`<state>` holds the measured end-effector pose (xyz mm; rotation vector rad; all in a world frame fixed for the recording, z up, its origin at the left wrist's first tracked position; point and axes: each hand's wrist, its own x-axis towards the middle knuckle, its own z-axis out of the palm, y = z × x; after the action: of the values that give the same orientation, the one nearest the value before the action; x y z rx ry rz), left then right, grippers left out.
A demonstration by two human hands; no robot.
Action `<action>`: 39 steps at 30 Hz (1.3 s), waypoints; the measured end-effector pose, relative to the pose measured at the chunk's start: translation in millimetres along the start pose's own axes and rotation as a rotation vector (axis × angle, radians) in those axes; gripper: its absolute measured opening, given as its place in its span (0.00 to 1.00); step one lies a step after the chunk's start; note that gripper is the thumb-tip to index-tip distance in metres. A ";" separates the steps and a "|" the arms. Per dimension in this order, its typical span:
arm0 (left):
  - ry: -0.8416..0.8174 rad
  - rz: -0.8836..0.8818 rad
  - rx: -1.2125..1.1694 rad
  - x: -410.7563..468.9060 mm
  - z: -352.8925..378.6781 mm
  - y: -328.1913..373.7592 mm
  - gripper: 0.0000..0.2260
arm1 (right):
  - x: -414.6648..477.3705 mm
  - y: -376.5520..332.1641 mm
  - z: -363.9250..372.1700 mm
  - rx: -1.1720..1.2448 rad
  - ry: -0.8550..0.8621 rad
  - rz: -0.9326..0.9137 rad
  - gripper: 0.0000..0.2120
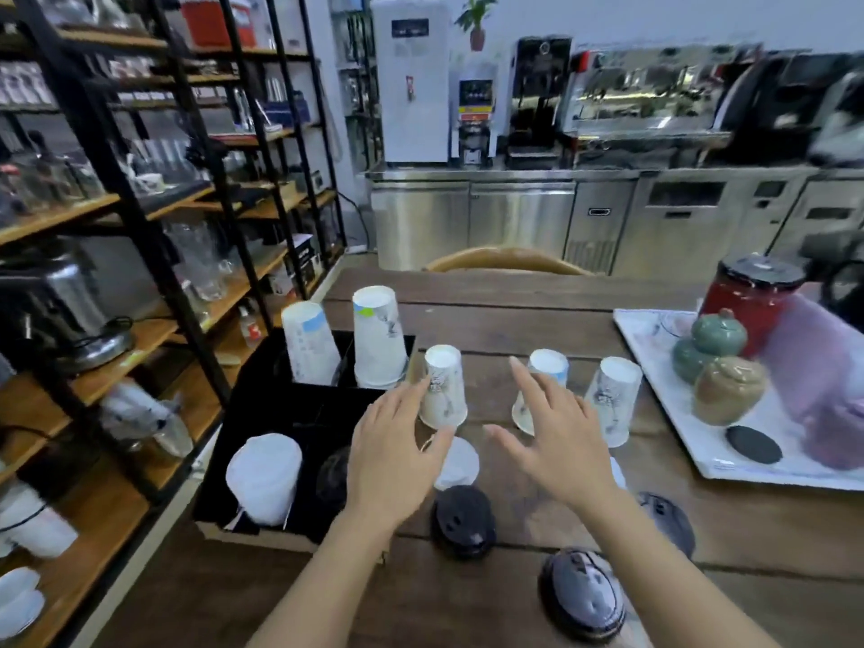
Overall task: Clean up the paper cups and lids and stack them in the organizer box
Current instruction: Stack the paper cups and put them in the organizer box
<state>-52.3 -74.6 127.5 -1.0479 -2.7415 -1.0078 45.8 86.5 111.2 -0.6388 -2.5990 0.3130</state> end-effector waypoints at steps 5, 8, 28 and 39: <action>-0.039 0.016 -0.064 56.7 48.8 43.3 0.27 | 39.2 62.2 -8.1 -0.016 -0.001 0.047 0.40; -0.083 0.031 -0.070 77.9 71.5 51.9 0.27 | 56.2 84.7 -4.0 -0.038 -0.018 0.066 0.40; -0.583 -0.180 -0.574 170.0 181.7 43.0 0.27 | 107.1 125.6 77.5 0.454 -0.257 0.447 0.43; -0.439 -0.103 -0.706 188.2 165.2 38.8 0.18 | 125.6 107.5 56.9 0.508 -0.086 0.354 0.32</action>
<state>-143.3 154.0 66.6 -1.3401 -2.8245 -2.0832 -39.3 234.5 73.3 -0.9005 -2.3254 1.0880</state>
